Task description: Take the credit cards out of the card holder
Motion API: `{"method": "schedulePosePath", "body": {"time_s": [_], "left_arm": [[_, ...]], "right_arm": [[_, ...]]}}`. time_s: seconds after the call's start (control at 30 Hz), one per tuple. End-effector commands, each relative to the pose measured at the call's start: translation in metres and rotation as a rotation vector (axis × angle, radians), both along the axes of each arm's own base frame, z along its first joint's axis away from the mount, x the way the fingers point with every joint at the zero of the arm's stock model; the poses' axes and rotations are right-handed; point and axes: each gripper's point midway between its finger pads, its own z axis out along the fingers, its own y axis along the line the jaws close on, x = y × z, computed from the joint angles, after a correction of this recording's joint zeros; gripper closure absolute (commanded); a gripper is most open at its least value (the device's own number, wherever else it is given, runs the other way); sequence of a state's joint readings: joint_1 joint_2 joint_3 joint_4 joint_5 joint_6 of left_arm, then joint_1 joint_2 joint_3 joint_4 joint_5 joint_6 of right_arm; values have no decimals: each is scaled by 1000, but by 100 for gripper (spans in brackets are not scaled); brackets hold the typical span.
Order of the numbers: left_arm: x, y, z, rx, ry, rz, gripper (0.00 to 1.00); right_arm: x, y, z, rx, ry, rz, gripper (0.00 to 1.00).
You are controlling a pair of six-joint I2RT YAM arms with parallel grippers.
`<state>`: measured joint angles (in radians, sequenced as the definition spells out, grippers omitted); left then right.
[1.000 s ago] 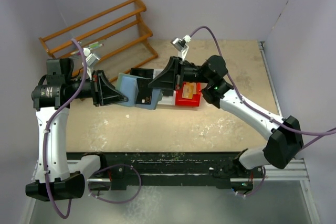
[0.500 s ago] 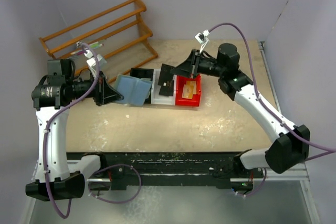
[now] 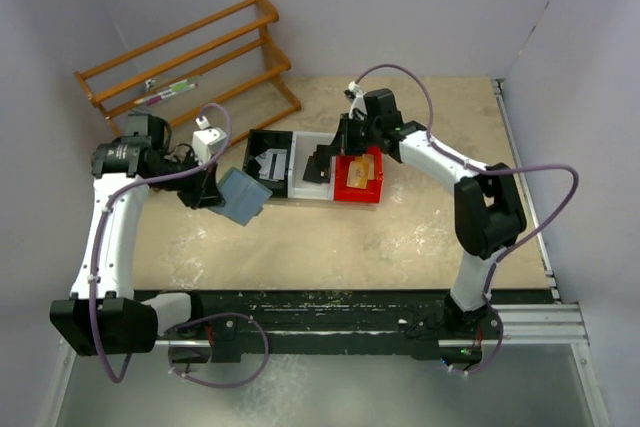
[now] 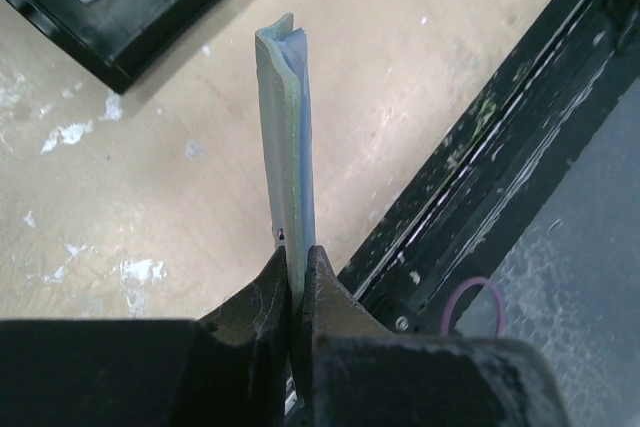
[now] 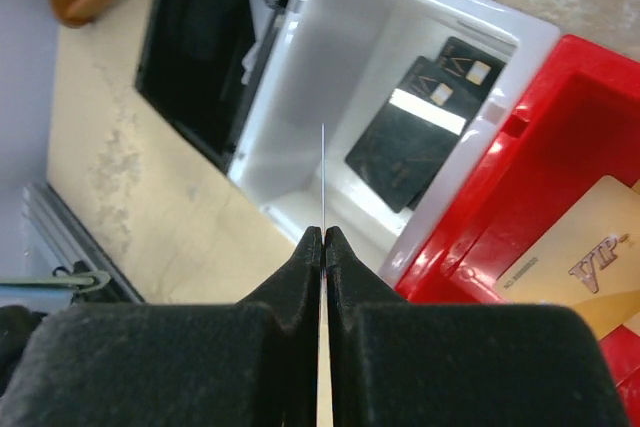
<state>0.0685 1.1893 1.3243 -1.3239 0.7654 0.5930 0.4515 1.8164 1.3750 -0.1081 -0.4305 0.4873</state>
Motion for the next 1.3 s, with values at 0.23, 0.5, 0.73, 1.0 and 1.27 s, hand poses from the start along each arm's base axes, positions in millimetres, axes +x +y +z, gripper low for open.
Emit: {"method": "schedulePosePath", "body": {"time_s": [0.23,0.5,0.73,1.0,1.27], "left_arm": [[20,15,-107,342,49,-153,100],[39,12,-146,538,-65,-199,100],[46,9,-157,633,-162,-207,90],[24,-17,-114,467,-191,-268,50],[-22,-35,-89,307,-141,-370,49]], "right_arm": [[39,14,4,-17,-81,-3,100],[43,10,-8,-57,-83,-9,100],[44,4,-11,-93,-94,-19,91],[49,-5,6,-108,-147,-73,81],[35,-28,42,-122,-202,-160,67]]}}
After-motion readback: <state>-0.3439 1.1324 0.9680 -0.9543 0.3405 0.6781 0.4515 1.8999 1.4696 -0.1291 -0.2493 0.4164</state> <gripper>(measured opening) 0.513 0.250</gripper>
